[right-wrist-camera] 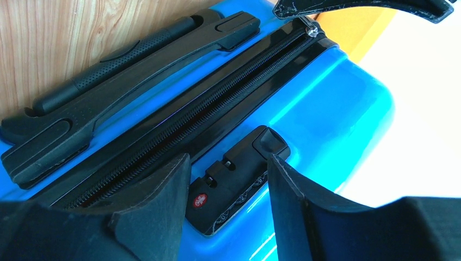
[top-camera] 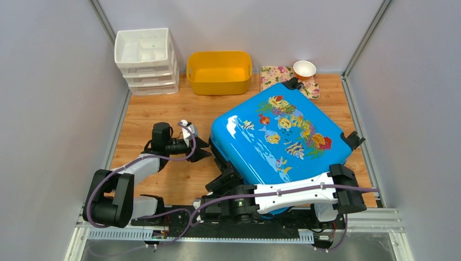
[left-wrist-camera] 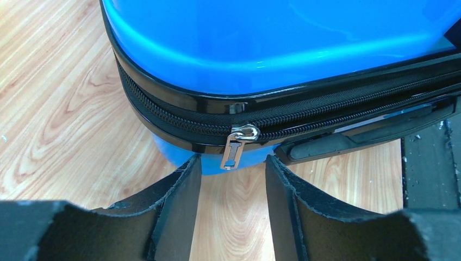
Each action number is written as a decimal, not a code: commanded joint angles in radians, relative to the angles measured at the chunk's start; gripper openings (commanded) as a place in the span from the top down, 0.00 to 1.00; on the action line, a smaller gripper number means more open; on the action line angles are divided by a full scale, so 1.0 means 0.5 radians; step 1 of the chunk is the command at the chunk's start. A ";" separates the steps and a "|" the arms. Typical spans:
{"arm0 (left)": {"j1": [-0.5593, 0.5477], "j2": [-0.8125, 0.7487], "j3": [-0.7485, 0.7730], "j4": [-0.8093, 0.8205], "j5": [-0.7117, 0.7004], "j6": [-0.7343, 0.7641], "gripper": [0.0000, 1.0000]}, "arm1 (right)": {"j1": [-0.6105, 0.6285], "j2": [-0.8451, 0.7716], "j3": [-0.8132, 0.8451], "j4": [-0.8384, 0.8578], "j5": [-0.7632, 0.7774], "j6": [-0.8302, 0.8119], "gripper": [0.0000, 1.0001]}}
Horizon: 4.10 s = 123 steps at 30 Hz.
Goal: Open, take out, and arrange the luggage
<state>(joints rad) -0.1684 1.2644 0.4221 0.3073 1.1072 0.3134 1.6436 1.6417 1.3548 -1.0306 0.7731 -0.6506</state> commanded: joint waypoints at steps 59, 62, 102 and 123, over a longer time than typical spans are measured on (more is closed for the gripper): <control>-0.292 -0.246 -0.182 0.610 -0.386 -0.605 1.00 | -0.038 -0.117 0.018 -0.375 0.221 0.016 0.45; -0.277 -0.249 -0.139 0.454 -0.475 -0.517 1.00 | -0.041 -0.129 0.009 -0.393 0.224 0.025 0.45; -0.304 1.487 1.631 0.655 0.252 0.125 1.00 | -0.001 -0.271 0.036 -0.504 0.058 0.105 0.49; -0.495 2.236 2.565 1.046 0.065 -0.596 0.48 | -0.001 -0.323 0.082 -0.439 0.095 0.096 0.31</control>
<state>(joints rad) -0.4335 2.4432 1.7103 0.7609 1.1843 0.0986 1.6543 1.5459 1.3502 -1.1282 0.6983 -0.5823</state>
